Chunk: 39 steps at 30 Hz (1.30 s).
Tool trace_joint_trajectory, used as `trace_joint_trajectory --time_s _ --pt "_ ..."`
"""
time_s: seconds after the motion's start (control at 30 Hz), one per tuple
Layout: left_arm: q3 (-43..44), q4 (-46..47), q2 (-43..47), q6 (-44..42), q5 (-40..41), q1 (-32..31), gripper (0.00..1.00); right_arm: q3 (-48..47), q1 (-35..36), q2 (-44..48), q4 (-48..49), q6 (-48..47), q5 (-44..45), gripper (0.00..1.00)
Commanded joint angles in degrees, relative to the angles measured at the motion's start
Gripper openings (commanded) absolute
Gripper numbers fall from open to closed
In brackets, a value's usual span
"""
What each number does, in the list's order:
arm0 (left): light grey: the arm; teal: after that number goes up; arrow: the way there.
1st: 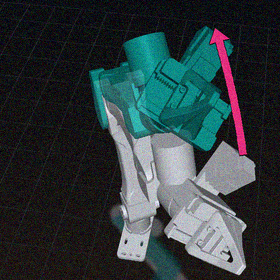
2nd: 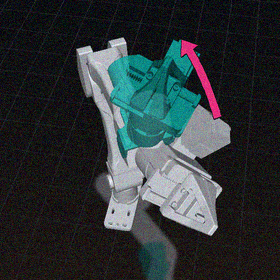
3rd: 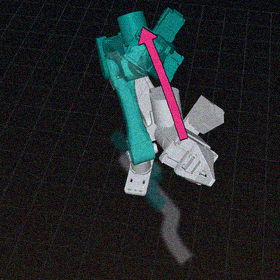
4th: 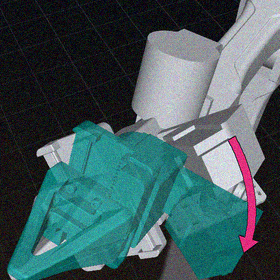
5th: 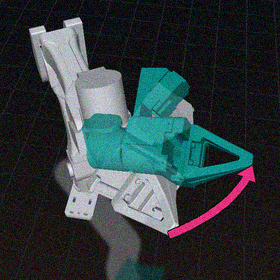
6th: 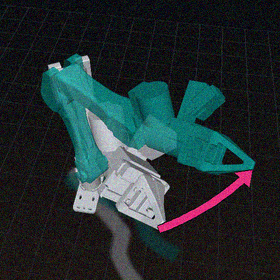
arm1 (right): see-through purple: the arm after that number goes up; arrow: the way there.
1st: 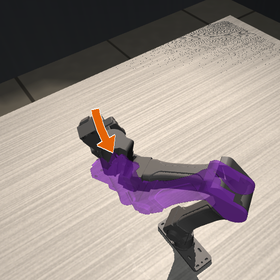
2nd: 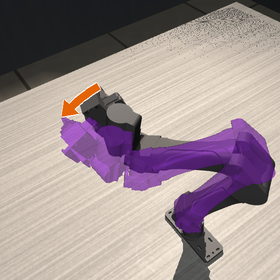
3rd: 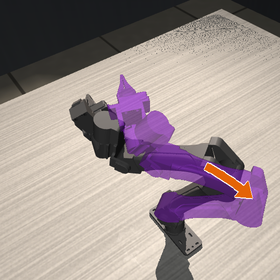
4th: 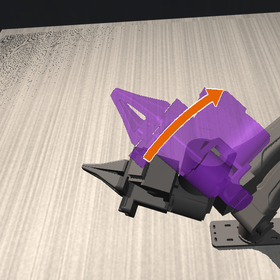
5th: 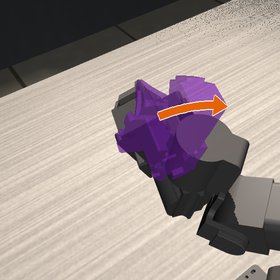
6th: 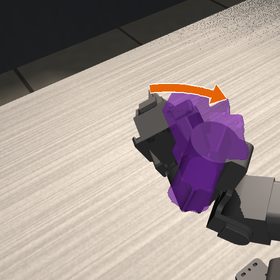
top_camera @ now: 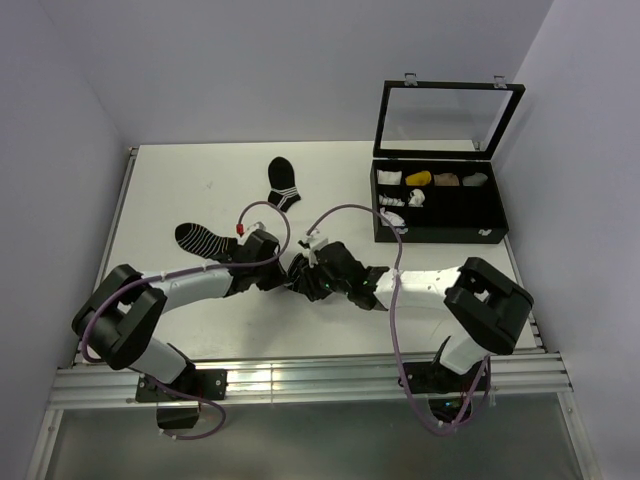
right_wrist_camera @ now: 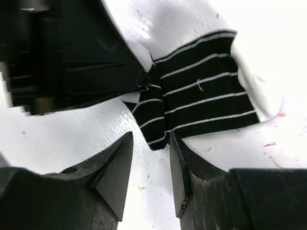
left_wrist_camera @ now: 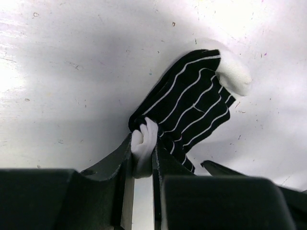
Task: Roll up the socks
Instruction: Roll the sock at the center of the board.
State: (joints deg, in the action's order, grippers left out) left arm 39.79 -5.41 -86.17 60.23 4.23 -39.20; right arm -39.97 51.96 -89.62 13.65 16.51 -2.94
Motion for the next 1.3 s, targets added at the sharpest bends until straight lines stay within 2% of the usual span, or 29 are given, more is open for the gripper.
trace_joint_trajectory --time_s 0.0,0.03,0.07,0.27,0.73,0.9,0.93,1.0,1.03,1.13,1.2,1.23,1.27 --pt "2.83 -4.08 -1.19 -1.96 -0.80 0.00 0.00 0.68 3.05 2.70 0.15 -6.48 11.02 0.45" --pt "3.10 -4.34 -1.54 -2.04 -0.89 -0.09 0.01 0.42 4.71 2.61 0.58 -7.02 12.16 0.45" --pt "3.27 -4.69 -1.63 -2.13 -0.89 -0.09 0.01 0.24 5.42 2.26 0.68 -7.46 12.60 0.49" --pt "3.80 -5.40 -1.37 -2.04 -0.98 -0.09 0.01 -3.01 9.38 -1.43 0.15 -10.18 15.51 0.49" --pt "2.93 -4.08 -0.84 -1.52 -2.65 0.00 0.01 -6.09 10.26 -9.25 0.50 -11.59 15.51 0.46" --pt "2.22 -3.64 0.04 -1.43 -2.65 0.00 0.02 -6.00 10.26 -11.27 -0.64 -10.63 15.94 0.34" --pt "2.22 -3.56 0.47 -1.34 -2.73 -0.09 0.03 -6.00 10.17 -11.45 -0.99 -10.45 16.03 0.23" --pt "2.13 -3.47 0.65 -1.25 -2.74 0.00 0.05 -6.35 10.17 -11.54 -1.95 -10.27 15.95 0.10" --pt "2.05 -3.55 1.09 -1.17 -2.56 0.00 0.07 -6.35 10.00 -11.45 -2.13 -10.27 15.43 0.00" --pt "1.69 -3.82 2.32 -0.64 -1.68 0.09 0.17 -6.35 9.30 -10.75 -3.28 -9.05 11.92 0.00" --pt "0.99 -3.99 3.46 -0.11 -0.10 0.18 0.25 -6.53 7.19 -9.96 -4.41 -7.20 6.30 0.00" --pt "0.73 -4.08 4.77 0.41 0.42 0.18 0.35 -6.62 6.32 -9.43 -4.86 -5.72 4.37 0.00" --pt "0.03 -4.08 5.39 0.68 1.12 0.26 0.41 -6.70 4.48 -9.08 -5.21 -5.01 0.34 0.00"
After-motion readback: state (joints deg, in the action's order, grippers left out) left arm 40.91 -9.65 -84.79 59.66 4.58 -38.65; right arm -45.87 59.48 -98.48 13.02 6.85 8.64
